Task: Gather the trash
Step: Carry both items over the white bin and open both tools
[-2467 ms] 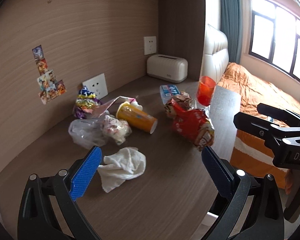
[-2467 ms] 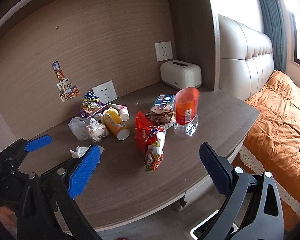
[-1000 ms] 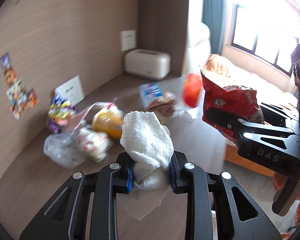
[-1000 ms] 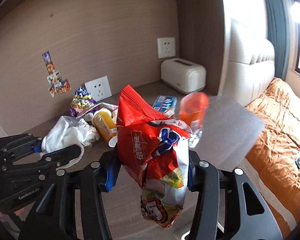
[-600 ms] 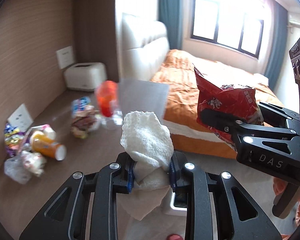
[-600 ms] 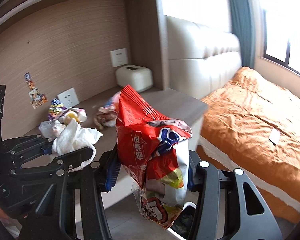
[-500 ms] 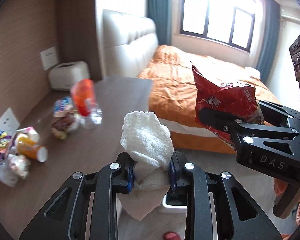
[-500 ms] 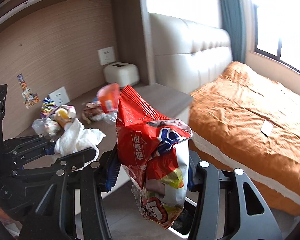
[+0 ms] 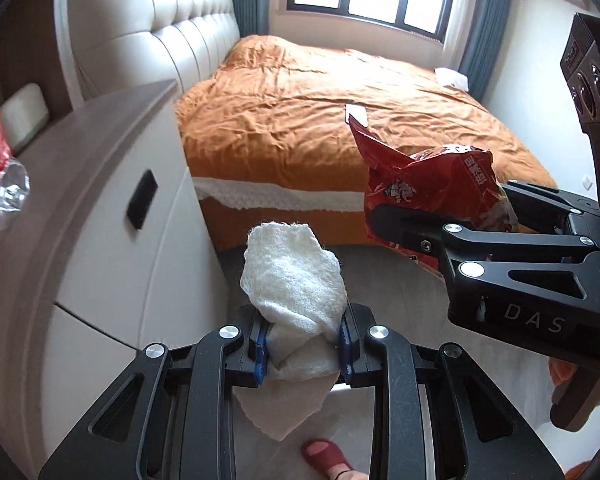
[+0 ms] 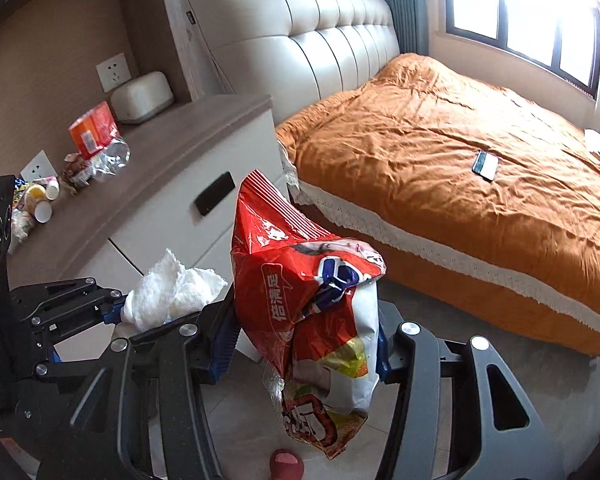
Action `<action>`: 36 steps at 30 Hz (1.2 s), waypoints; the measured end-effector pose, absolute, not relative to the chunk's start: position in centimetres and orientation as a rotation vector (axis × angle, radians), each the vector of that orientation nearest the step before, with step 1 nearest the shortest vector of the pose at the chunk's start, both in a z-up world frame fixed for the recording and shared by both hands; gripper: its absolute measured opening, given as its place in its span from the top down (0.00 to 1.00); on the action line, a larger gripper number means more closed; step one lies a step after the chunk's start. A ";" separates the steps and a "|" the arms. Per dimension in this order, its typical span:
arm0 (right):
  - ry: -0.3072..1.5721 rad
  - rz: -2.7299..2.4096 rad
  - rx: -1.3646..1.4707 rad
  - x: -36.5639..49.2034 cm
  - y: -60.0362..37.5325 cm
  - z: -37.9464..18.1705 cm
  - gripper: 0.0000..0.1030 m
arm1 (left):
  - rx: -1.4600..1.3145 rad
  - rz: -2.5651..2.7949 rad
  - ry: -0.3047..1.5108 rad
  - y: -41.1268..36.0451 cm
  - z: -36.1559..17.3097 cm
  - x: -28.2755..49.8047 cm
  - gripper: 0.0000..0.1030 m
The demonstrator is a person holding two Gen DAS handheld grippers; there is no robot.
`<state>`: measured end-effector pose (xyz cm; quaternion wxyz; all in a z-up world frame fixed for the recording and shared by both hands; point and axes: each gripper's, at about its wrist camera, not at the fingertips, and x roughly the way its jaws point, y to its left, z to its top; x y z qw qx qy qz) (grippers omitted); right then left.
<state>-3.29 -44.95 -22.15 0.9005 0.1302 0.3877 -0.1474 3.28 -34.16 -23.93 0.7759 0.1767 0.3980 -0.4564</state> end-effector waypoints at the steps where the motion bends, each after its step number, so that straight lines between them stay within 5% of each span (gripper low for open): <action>1: 0.818 -0.311 0.277 -3.1 -45.4 -23.3 0.47 | 0.386 -0.994 0.870 -34.5 -24.9 3.3 0.75; 21: 1.101 -0.291 0.417 0.7 -49.8 -53.6 0.44 | 0.440 -1.080 1.116 -39.5 -55.9 5.3 0.72; 22: 1.110 -0.282 0.437 0.7 -49.9 -54.5 0.41 | 0.435 -1.096 1.140 -39.7 -56.7 5.3 0.58; 23: 1.118 -0.282 0.446 0.7 -50.0 -55.1 0.16 | 0.438 -1.096 1.150 -40.0 -57.4 5.4 0.17; 24: 1.105 -0.279 0.458 0.7 -50.4 -55.7 0.05 | 0.439 -1.080 1.139 -40.0 -57.8 5.4 0.04; 36: 1.082 -0.338 0.452 -0.1 -50.2 -52.2 0.04 | 0.451 -1.067 1.088 -39.2 -53.1 5.2 0.05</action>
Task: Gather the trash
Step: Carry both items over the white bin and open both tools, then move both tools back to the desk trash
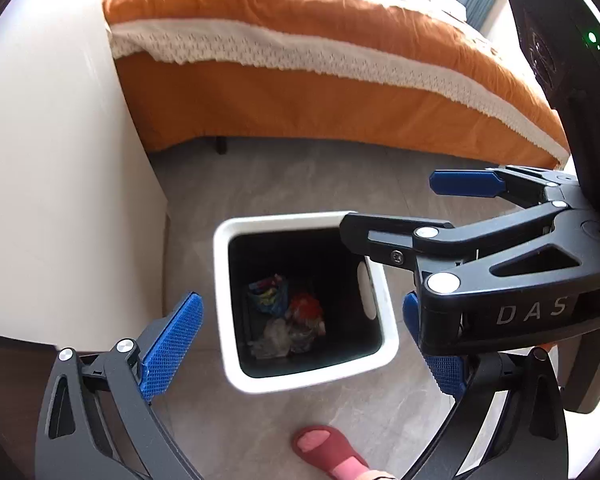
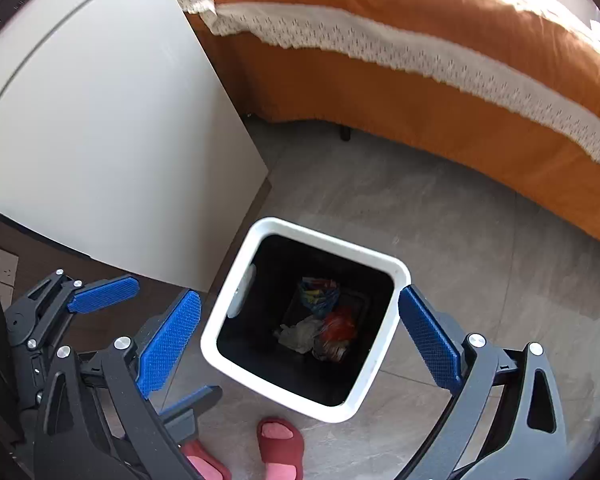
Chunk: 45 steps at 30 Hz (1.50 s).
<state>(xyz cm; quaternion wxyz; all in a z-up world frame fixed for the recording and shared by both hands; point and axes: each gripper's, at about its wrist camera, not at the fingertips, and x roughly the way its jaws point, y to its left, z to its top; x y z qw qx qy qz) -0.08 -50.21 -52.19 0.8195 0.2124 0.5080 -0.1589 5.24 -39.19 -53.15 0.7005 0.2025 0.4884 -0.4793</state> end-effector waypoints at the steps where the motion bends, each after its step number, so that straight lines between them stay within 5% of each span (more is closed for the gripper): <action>1: 1.076 -0.335 0.449 -0.1 -50.1 -51.2 0.04 | 0.442 -1.065 1.089 -39.2 -52.3 5.4 0.05; 27: 0.686 -0.101 0.267 -0.8 -41.4 -19.3 0.04 | 0.215 -0.689 0.802 -27.7 -20.3 5.6 0.05; 45: 0.550 0.329 0.086 7.1 -28.5 -9.9 0.04 | 0.153 -0.281 0.625 -12.9 -11.1 8.2 0.05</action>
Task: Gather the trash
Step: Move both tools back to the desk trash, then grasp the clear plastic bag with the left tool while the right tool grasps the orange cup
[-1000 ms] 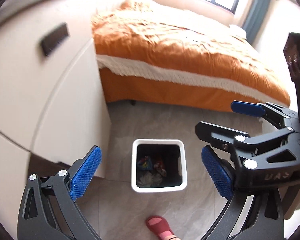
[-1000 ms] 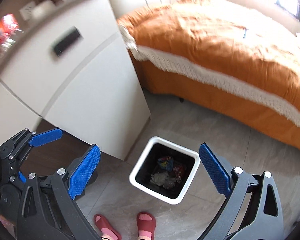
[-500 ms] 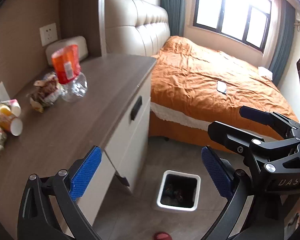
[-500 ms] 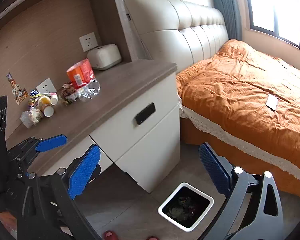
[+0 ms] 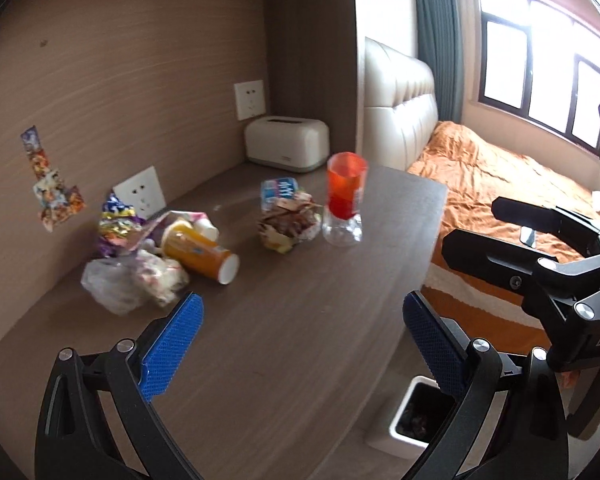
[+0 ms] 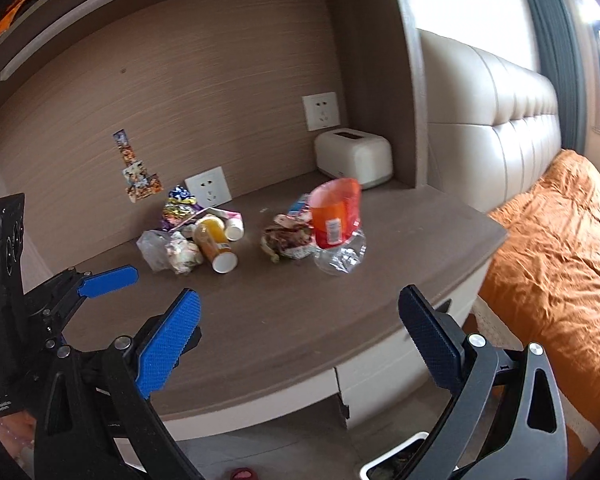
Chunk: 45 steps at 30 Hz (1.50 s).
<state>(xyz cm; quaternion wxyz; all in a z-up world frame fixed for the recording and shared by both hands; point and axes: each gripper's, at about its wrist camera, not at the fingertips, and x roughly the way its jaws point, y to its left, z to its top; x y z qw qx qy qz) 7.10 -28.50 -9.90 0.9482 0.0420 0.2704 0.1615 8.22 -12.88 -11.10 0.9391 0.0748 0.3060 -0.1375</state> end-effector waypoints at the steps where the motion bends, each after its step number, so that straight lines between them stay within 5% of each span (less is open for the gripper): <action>1: 0.547 0.343 0.077 7.5 -27.7 -9.7 0.04 | 0.155 -0.267 0.616 -11.8 -11.1 8.3 0.05; 29: 0.725 0.409 -0.105 22.7 -12.9 -16.3 0.04 | 0.113 -0.204 0.732 8.0 -17.7 22.5 0.06; 33: 0.739 0.401 -0.110 23.6 -12.6 -17.3 0.04 | 0.074 -0.264 0.786 8.1 -18.5 24.1 0.14; 35: 0.753 0.399 -0.118 24.0 -12.3 -17.7 0.04 | 0.061 -0.303 0.824 7.9 -19.0 24.8 0.26; 38: 0.779 0.398 -0.127 24.6 -12.0 -18.0 0.22 | 0.070 -0.348 0.880 7.0 -19.9 25.5 0.46; 40: 0.823 0.387 -0.154 25.2 -11.6 -18.6 0.50 | 0.114 -0.348 0.872 6.1 -20.0 25.4 0.56; 45: 0.820 0.398 -0.175 24.7 -11.1 -18.3 0.59 | 0.141 -0.296 0.840 5.1 -19.1 24.2 0.69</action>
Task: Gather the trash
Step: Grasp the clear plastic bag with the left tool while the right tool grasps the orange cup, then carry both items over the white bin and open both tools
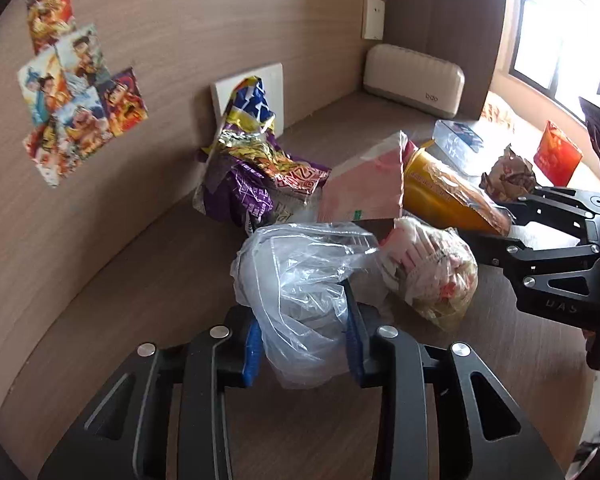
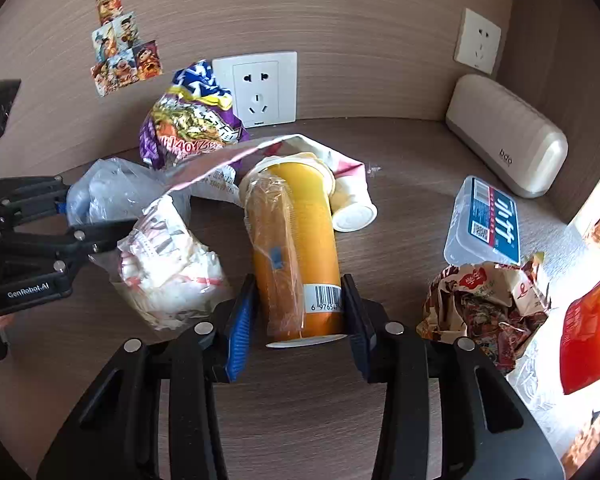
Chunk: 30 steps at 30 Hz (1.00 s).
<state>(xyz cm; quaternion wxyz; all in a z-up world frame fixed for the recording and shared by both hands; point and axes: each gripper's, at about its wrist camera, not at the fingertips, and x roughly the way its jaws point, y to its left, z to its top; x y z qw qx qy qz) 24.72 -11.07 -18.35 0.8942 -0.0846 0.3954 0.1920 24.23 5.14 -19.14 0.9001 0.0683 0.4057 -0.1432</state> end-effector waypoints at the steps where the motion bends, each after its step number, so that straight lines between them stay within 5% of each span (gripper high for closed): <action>1: 0.810 0.403 -0.158 24.4 -11.3 -17.8 0.59 | 0.140 -0.295 0.832 5.1 -18.7 23.8 0.69; 16: 0.662 0.405 -0.065 17.1 -15.4 -9.5 0.60 | 0.122 -0.302 0.689 3.1 -9.2 16.3 0.69; 30: 0.600 0.268 0.013 8.9 -24.3 -6.2 0.60 | 0.180 -0.498 0.680 -7.4 -8.1 11.4 0.69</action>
